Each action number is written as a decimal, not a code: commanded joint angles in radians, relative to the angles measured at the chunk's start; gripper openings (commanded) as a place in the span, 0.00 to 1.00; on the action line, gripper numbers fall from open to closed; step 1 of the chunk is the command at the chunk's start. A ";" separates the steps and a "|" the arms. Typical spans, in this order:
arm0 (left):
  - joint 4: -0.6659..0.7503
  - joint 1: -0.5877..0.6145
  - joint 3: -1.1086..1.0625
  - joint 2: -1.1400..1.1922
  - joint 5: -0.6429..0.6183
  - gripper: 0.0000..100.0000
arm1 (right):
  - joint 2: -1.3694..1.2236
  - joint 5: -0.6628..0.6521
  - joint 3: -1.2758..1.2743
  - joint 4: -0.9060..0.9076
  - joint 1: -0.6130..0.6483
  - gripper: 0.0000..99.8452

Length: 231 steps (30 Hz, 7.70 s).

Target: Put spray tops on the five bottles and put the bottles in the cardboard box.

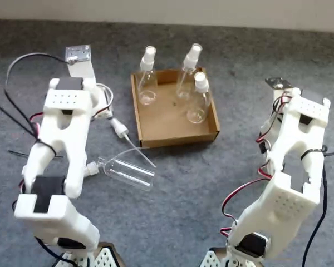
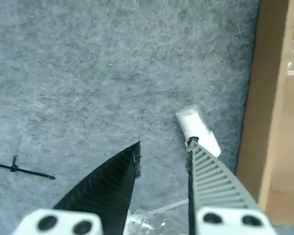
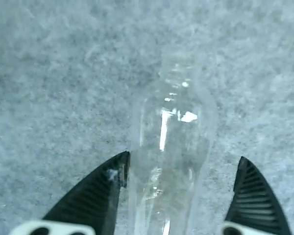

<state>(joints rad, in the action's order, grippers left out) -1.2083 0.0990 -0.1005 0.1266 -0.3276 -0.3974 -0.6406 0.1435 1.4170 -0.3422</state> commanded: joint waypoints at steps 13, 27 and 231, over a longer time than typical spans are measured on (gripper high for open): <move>0.023 -0.108 0.209 0.343 -0.324 0.16 | 0.005 0.026 0.073 0.010 0.031 0.27; 0.025 -0.104 0.211 0.357 -0.324 0.00 | 0.005 0.023 0.073 0.004 0.028 0.27; 0.368 -0.503 0.054 -0.773 0.328 0.00 | 2.029 0.534 -1.715 -1.178 1.036 0.00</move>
<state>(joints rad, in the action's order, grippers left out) -0.8631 -0.4242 -0.0345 -0.6345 0.0038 1.6157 -0.0944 -1.5750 0.2371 0.6843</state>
